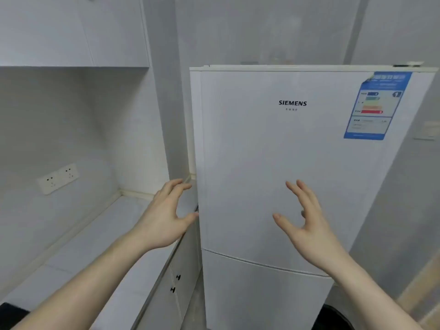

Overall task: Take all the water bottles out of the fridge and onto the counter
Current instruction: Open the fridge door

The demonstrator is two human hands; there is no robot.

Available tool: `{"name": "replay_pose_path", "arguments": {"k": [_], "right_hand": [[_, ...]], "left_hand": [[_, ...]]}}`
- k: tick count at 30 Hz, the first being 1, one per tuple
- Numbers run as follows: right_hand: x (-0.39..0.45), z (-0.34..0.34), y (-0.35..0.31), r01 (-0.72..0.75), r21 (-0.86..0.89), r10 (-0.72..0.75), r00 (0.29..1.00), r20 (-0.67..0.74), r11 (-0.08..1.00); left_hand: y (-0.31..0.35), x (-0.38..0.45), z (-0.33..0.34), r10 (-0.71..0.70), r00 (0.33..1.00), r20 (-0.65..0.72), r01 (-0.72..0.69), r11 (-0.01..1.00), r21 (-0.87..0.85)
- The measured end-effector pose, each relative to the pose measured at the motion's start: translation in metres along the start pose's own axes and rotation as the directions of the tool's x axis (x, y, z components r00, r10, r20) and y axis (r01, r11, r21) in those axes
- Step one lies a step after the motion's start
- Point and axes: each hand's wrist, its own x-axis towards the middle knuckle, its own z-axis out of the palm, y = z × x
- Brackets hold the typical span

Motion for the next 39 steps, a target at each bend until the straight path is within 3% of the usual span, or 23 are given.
{"name": "replay_pose_path", "arguments": {"k": [14,20,27,31,39], "right_hand": [[0.129,-0.012,0.047,0.142,-0.292,-0.215,0.948,-0.235,0.946],[0.157,-0.008,0.068,0.124,-0.408,-0.244,0.935,-0.257,0.904],[0.17,0.007,0.083,0.08,-0.613,-0.262,0.941,-0.213,0.786],[0.175,0.014,0.089,0.046,-0.662,-0.255,0.941,-0.223,0.749],[0.182,0.027,0.093,0.019,-0.682,-0.258,0.933,-0.251,0.731]], "left_hand": [[-0.018,0.164,0.031,-0.209,0.975,-0.071,0.174,0.924,-0.34],[-0.019,0.209,0.035,-0.291,0.955,-0.058,0.218,0.819,-0.531],[-0.024,0.232,0.057,-0.284,0.959,-0.009,0.204,0.709,-0.675],[-0.033,0.239,0.07,-0.322,0.947,-0.006,0.222,0.665,-0.713],[-0.027,0.238,0.08,-0.398,0.913,-0.089,0.224,0.672,-0.706]]}}
